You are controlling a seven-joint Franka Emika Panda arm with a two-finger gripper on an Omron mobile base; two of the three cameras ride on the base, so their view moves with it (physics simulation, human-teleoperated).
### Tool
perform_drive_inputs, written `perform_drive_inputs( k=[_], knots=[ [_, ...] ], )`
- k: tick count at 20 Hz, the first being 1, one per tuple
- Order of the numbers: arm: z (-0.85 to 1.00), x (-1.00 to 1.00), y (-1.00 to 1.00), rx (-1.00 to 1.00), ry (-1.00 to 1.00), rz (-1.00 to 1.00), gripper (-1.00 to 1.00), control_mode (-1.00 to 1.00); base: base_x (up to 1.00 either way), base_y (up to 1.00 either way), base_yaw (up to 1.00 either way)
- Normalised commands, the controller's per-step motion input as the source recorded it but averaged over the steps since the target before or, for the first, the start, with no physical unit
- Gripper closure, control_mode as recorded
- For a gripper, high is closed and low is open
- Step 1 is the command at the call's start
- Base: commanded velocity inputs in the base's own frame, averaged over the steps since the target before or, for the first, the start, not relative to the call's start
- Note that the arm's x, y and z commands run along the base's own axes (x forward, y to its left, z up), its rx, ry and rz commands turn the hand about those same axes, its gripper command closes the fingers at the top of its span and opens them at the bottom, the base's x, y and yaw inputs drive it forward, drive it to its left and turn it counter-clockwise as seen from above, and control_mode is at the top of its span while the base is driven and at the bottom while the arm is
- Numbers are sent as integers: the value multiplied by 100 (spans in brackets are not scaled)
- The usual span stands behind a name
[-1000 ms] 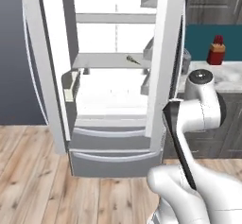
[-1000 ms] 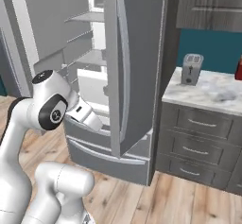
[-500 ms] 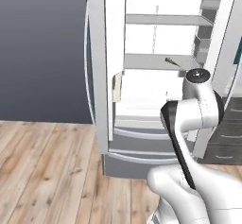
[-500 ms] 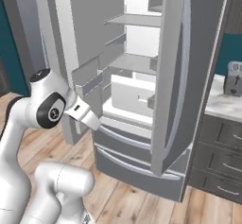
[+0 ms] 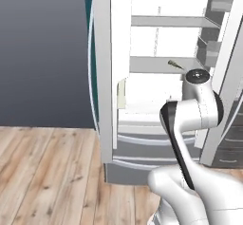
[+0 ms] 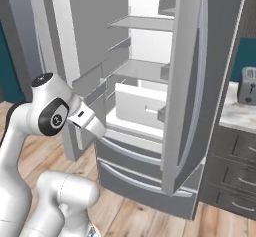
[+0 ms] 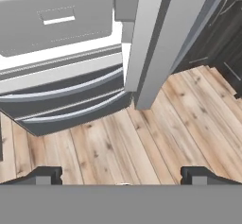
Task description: Gather the potato and avocado from the fridge and place them on a tray on the dining counter. Then gather the fishs from the fridge and place them on the other tray.
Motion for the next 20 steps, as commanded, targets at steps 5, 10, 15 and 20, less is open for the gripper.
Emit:
perform_drive_inputs(
  k=[5,10,15,20],
  knots=[
    [0,0,0,0,0,0,-100,100,30,6,-11],
    [0,0,0,0,0,0,-100,100,39,14,-8],
    [0,0,0,0,0,0,-100,100,48,7,-9],
    [0,0,0,0,0,0,-100,100,45,10,-8]
  ],
)
